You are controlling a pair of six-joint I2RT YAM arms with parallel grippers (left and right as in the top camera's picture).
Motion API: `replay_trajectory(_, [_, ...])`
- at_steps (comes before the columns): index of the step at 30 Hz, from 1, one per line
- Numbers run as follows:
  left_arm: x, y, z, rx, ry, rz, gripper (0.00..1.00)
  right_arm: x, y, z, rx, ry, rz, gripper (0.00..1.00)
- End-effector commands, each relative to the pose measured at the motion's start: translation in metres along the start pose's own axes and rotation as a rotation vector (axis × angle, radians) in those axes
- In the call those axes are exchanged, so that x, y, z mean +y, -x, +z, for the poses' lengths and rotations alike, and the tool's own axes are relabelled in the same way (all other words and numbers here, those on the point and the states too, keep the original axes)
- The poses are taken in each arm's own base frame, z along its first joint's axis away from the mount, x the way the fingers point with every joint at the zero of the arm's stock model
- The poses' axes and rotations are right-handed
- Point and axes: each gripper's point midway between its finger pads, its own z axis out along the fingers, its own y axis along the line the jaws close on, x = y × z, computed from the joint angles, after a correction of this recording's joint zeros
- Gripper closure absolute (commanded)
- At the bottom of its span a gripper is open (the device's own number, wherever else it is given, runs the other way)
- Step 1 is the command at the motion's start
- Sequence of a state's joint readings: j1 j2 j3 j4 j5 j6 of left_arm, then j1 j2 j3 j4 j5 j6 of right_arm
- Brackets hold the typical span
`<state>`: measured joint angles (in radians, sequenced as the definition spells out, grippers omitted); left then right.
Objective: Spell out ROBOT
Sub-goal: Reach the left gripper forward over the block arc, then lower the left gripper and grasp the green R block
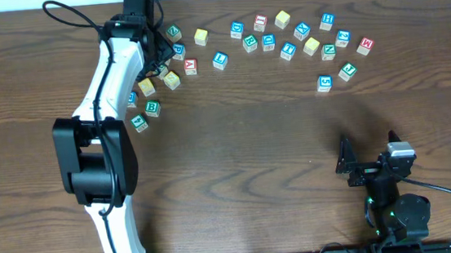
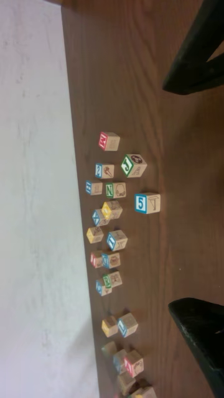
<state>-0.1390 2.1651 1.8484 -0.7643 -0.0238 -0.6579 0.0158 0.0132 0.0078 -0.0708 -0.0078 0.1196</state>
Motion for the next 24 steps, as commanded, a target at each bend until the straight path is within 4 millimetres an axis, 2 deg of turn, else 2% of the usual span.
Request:
replay_trajectory(1, [-0.005,0.000,0.009,-0.009,0.005,-0.004,0.32,-0.003,-0.001,0.000,0.003,-0.012,-0.012,0.01])
replay_trajectory(13, [-0.002,-0.014,0.052,0.026,0.036,0.006,0.34,-0.003,-0.001,0.000,0.003,-0.011,-0.012,0.01])
replay_trajectory(19, [0.002,-0.015,0.063,0.021,0.055,0.007,0.34,-0.003,-0.001,0.000,0.003,-0.011,-0.012,0.01])
replay_trajectory(24, [0.007,-0.009,0.064,-0.009,0.087,0.008,0.34,-0.003,-0.001,0.000,0.003,-0.012,-0.012,0.01])
